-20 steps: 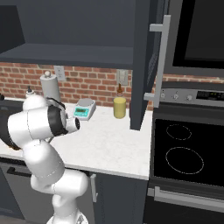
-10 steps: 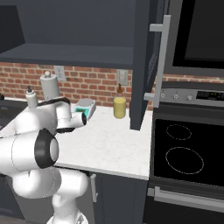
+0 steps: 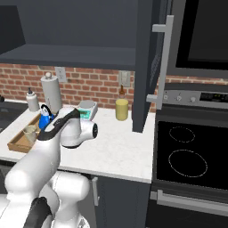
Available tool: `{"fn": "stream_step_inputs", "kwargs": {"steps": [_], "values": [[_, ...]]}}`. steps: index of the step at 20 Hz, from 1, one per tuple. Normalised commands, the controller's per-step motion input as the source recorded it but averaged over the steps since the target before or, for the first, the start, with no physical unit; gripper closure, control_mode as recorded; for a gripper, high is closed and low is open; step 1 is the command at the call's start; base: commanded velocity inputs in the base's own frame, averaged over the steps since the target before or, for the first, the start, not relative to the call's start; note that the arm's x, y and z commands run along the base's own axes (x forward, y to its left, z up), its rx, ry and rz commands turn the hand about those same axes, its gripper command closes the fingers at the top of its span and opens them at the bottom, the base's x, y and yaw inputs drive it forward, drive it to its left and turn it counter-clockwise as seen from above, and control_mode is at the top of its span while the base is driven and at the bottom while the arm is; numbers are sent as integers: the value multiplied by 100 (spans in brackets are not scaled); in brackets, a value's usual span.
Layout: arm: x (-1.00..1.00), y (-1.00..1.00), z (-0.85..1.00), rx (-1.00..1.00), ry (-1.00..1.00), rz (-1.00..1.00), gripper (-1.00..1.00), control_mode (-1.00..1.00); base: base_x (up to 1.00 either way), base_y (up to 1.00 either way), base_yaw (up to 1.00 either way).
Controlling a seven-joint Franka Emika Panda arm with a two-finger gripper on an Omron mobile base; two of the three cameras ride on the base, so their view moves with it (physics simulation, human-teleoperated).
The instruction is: Pick the kettle from the counter and place it on the tray. Then pick the mug from the cabinet and place it on the tray. Then close the cabinet doors.
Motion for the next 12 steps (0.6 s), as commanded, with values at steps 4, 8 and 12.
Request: {"fn": "stream_step_inputs", "kwargs": {"steps": [4,8,12], "values": [[-5,-40,-6,0,4,-6,-100,-100,0,0,0],[-3,-36,-23,-5,2,-6,-100,-100,0,0,0],[-25,-58,0,0,0,-14,-100,-100,0,0,0]]}}
